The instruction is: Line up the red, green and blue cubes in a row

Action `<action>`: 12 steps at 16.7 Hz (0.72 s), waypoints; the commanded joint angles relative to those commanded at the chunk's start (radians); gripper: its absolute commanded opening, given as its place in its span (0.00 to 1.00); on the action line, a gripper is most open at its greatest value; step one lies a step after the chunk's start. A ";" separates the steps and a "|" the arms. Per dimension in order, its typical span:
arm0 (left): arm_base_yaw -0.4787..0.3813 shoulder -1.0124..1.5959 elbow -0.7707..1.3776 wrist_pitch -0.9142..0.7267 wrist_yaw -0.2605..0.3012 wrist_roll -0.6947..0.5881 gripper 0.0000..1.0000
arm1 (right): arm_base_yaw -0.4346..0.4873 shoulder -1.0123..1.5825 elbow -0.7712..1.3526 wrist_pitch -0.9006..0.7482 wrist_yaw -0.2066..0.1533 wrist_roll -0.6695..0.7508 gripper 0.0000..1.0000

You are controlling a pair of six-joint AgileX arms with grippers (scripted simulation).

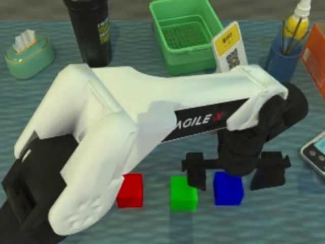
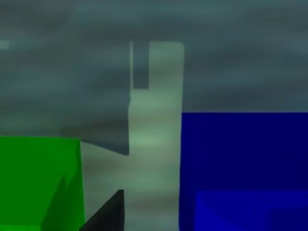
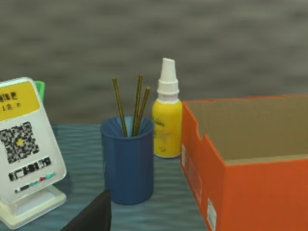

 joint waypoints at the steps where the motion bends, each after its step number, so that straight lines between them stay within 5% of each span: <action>1: 0.000 0.000 0.000 0.000 0.000 0.000 1.00 | 0.000 0.000 0.000 0.000 0.000 0.000 1.00; 7: 0.000 -0.001 0.017 -0.018 0.000 0.000 1.00 | 0.000 0.000 0.000 0.000 0.000 0.000 1.00; 12: 0.013 -0.018 0.170 -0.197 0.000 -0.004 1.00 | 0.000 0.000 0.000 0.000 0.000 0.000 1.00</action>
